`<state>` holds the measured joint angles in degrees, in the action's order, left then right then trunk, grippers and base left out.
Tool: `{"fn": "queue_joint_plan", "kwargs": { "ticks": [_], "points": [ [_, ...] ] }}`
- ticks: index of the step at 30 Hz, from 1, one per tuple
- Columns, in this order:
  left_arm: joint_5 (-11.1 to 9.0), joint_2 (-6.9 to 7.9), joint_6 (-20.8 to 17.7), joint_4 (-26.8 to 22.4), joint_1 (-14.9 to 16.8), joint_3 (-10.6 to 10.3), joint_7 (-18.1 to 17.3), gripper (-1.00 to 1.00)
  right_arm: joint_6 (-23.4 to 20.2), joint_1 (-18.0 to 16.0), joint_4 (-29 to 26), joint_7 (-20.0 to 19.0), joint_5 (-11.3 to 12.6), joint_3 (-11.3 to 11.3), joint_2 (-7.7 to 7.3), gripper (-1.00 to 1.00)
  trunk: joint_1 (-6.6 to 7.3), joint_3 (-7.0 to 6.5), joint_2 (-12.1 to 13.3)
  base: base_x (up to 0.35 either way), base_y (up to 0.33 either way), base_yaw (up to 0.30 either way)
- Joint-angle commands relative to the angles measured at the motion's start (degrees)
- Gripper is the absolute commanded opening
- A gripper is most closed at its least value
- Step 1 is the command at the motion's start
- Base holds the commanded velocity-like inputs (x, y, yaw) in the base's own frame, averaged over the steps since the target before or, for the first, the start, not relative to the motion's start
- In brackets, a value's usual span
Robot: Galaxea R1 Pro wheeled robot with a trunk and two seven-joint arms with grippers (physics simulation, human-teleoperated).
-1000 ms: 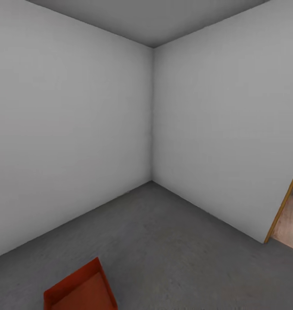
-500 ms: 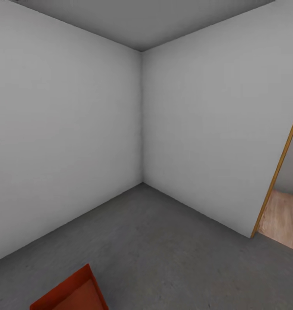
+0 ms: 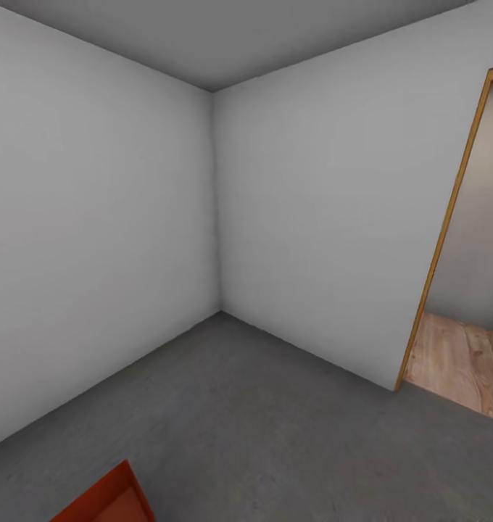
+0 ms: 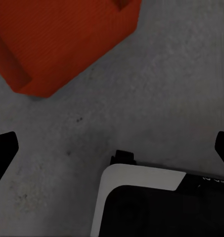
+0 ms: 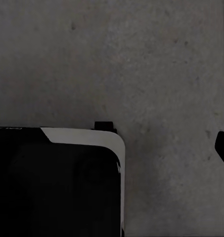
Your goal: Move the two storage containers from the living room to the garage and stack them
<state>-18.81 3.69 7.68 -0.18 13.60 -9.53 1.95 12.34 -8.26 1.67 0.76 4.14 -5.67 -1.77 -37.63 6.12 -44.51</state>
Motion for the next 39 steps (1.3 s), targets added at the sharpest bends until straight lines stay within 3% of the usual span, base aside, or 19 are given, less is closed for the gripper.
{"fn": "queue_joint_plan", "kwargs": {
  "ticks": [1,39],
  "points": [
    [-0.4,0.00,0.1,0.0,0.0,-0.5,0.2,1.00,0.3,-0.1,0.2,0.0,0.4,-0.5,-0.03,1.00,-0.01,0.04,-0.1,0.000,0.000,-0.253],
    [-0.4,0.00,0.1,0.0,0.0,-0.5,0.2,1.00,0.1,-0.1,0.2,0.1,0.3,-0.4,-0.33,1.00,-0.01,-0.16,-0.1,0.000,0.000,-0.284]
  ]
}}
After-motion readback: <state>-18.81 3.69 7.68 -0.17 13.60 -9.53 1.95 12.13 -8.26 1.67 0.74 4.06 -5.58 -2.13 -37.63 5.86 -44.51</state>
